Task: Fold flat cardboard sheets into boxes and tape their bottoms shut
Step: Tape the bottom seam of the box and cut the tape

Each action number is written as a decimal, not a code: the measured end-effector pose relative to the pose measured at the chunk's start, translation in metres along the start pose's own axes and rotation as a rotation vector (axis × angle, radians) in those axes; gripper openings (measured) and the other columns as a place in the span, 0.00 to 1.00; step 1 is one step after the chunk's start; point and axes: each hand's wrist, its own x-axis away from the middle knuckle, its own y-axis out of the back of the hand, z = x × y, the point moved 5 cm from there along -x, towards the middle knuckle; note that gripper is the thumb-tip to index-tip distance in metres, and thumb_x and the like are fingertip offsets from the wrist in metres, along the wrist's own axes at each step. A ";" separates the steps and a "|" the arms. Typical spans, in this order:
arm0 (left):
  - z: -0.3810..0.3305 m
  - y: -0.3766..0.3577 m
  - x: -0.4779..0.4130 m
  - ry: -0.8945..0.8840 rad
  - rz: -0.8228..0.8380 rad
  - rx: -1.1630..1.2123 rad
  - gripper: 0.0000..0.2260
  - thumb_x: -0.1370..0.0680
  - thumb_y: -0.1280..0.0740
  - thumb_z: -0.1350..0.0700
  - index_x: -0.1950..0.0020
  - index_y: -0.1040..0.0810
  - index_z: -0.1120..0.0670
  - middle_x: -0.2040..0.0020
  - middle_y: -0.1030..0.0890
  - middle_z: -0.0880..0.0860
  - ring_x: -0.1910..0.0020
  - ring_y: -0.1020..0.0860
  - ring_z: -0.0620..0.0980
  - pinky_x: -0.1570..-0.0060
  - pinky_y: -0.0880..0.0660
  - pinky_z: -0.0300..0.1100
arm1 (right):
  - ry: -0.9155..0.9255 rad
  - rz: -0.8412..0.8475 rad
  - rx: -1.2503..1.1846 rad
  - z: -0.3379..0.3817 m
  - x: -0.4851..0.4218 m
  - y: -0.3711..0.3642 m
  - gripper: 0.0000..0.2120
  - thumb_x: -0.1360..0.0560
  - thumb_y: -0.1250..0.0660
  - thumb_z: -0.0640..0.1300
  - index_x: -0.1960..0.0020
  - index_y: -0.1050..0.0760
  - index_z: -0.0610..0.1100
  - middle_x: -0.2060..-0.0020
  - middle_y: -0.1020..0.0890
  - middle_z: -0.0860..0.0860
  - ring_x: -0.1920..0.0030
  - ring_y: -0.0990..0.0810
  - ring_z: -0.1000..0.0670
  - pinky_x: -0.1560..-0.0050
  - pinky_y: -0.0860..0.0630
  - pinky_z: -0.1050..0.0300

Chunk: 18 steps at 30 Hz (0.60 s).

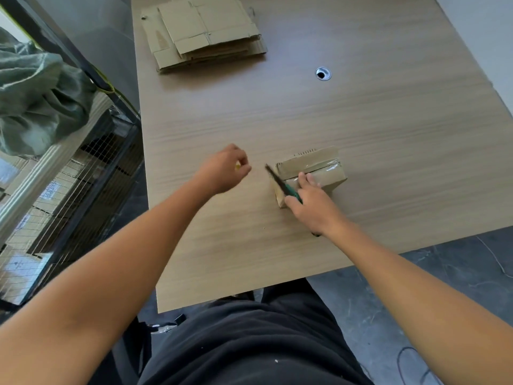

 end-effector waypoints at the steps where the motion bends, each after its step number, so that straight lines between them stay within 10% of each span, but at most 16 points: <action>1: 0.001 0.006 -0.007 -0.010 -0.002 0.039 0.05 0.21 0.33 0.53 0.56 0.24 0.52 0.37 0.22 0.51 0.39 0.23 0.54 0.39 0.28 0.47 | -0.009 -0.064 -0.089 -0.004 0.003 0.003 0.32 0.17 0.44 0.57 0.23 0.36 0.36 0.19 0.47 0.43 0.19 0.54 0.45 0.20 0.52 0.49; 8: -0.034 -0.033 -0.036 0.044 0.468 0.551 0.06 0.30 0.39 0.59 0.59 0.22 0.55 0.33 0.22 0.60 0.32 0.26 0.53 0.46 0.29 0.29 | 0.006 -0.578 -0.272 -0.010 0.006 -0.016 0.30 0.24 0.30 0.56 0.31 0.27 0.36 0.33 0.26 0.43 0.29 0.32 0.43 0.29 0.32 0.43; 18: -0.025 -0.081 0.026 0.114 0.413 0.727 0.08 0.28 0.41 0.65 0.59 0.23 0.63 0.43 0.19 0.67 0.32 0.26 0.50 0.47 0.31 0.26 | 0.142 -0.677 0.032 -0.034 0.006 -0.026 0.27 0.30 0.22 0.47 0.39 0.26 0.33 0.38 0.25 0.39 0.34 0.30 0.38 0.34 0.28 0.39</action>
